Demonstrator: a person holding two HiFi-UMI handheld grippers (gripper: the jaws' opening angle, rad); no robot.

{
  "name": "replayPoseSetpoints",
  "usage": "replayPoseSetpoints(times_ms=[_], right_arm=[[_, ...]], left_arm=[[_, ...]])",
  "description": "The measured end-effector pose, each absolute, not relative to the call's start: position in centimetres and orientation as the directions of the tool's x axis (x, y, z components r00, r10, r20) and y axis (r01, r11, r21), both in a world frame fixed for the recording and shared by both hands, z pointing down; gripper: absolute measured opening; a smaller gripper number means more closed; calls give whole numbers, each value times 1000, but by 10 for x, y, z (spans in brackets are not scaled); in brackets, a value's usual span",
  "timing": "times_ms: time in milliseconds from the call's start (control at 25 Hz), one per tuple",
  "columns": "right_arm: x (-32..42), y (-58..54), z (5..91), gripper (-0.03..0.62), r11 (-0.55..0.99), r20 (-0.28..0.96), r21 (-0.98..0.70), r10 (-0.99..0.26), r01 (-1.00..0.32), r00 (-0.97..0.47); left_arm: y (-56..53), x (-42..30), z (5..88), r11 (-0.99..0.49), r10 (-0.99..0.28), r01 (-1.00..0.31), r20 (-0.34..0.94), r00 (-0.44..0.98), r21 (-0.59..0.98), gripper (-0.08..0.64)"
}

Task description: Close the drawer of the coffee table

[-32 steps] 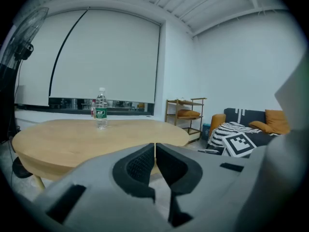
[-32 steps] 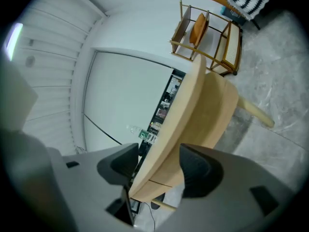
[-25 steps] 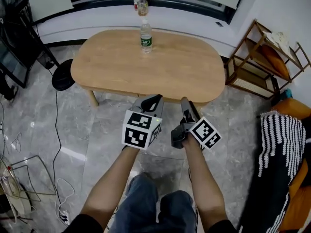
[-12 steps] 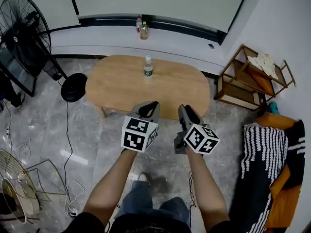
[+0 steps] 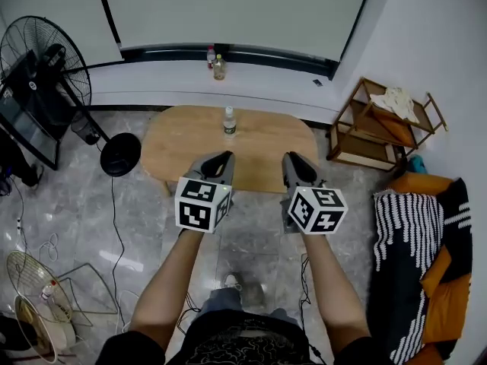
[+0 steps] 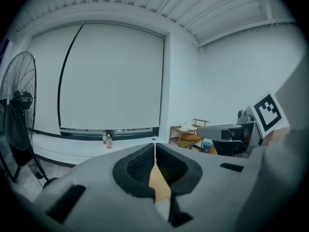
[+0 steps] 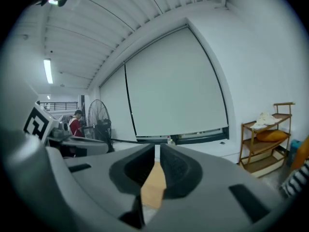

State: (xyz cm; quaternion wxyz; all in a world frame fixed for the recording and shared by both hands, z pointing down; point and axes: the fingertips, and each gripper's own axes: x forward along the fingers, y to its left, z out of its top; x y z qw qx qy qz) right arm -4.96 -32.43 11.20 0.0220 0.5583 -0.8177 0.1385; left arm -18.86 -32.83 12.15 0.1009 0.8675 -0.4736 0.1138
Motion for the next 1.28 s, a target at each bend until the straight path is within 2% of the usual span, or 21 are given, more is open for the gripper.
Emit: replayPoseSetpoints(times_ms=[280,1280], right_arm=[[-43,-300,82,5,329,189,-122,-918,-936,-347],[-49,-268,68,5,325,169,-112,-925,-939,-340]], left_arm=[[-308,-194,105,-547,-795,-836,283,536,45,11],[-283,-188,87,-570,-786,-821,266,558,38,11]])
